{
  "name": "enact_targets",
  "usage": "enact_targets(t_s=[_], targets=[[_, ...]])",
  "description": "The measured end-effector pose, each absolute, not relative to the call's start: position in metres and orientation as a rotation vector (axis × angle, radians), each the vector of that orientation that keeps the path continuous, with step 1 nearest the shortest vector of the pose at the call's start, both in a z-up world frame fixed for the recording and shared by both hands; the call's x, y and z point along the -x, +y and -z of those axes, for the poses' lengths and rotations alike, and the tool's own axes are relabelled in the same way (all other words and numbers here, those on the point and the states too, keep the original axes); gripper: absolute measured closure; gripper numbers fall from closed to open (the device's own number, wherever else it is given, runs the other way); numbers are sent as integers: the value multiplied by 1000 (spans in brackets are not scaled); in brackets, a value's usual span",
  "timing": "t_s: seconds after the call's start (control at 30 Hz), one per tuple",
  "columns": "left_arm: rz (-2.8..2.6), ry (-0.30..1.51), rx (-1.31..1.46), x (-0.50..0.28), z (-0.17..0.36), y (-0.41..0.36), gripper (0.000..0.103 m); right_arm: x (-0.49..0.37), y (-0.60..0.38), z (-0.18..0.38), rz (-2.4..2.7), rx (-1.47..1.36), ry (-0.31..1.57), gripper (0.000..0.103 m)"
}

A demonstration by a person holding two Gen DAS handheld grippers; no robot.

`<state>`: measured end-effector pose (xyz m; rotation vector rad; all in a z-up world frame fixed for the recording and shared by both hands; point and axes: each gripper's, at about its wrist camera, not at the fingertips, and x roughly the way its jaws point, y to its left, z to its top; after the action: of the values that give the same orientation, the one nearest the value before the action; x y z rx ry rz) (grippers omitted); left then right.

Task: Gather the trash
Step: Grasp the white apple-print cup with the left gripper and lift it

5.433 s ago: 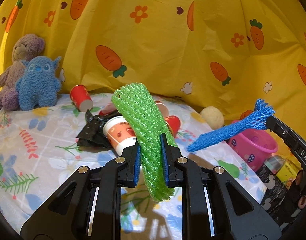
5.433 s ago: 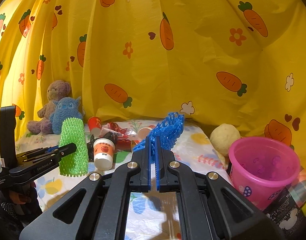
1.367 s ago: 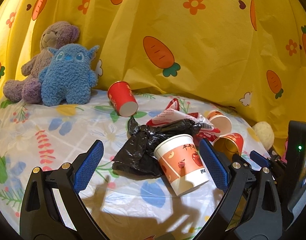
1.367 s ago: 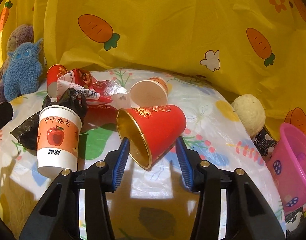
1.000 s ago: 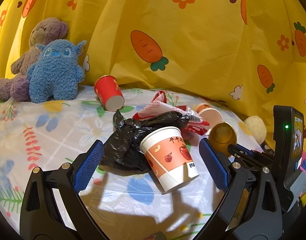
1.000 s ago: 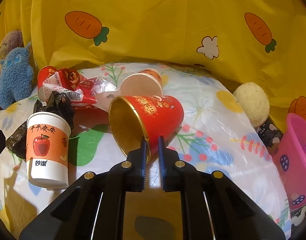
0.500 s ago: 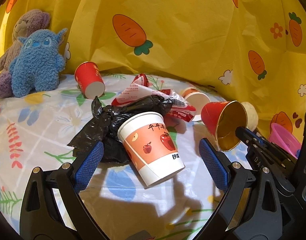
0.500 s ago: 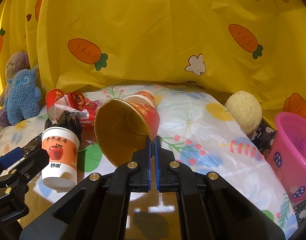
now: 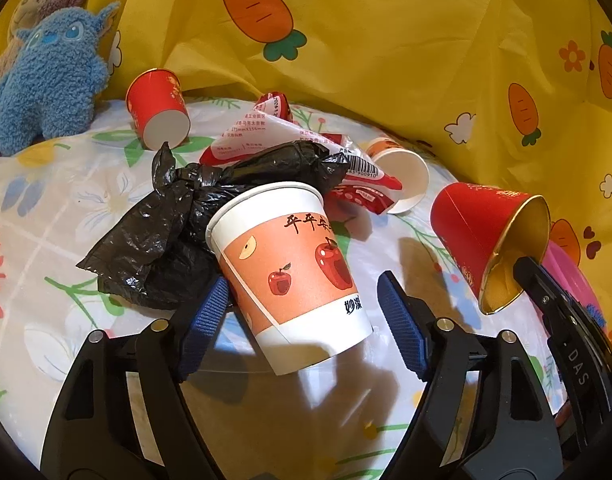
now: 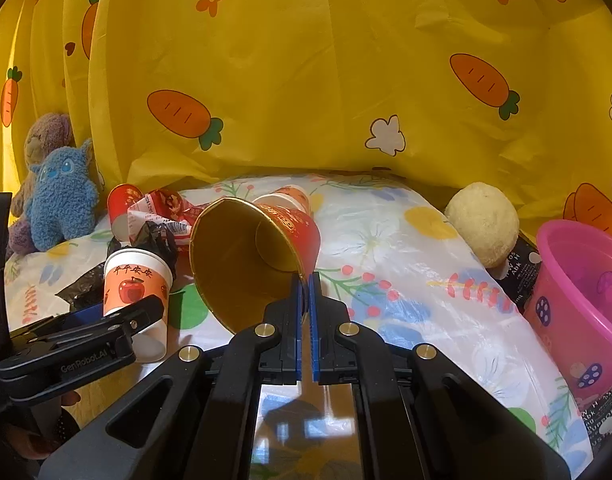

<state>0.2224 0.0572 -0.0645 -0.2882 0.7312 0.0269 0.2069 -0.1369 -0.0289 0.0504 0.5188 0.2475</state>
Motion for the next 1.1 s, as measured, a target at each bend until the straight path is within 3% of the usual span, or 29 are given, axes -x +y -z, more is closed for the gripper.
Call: enact_targets(t_s=[0.03,0.27,0.6,1.1], targets=[[-22,733,297,-223,65,59,36,-205,-138,29,-248,-52,517,99],[3,723,317,-211,63,60,40,-193,-143,28,-262,-68,511,99],[33,622,323,-148,36,51,40,-159,-154,23,-303,-112,492,99],[70,583,273,-69,46,21,40,-93,-178,21,-315,-168,467,99]])
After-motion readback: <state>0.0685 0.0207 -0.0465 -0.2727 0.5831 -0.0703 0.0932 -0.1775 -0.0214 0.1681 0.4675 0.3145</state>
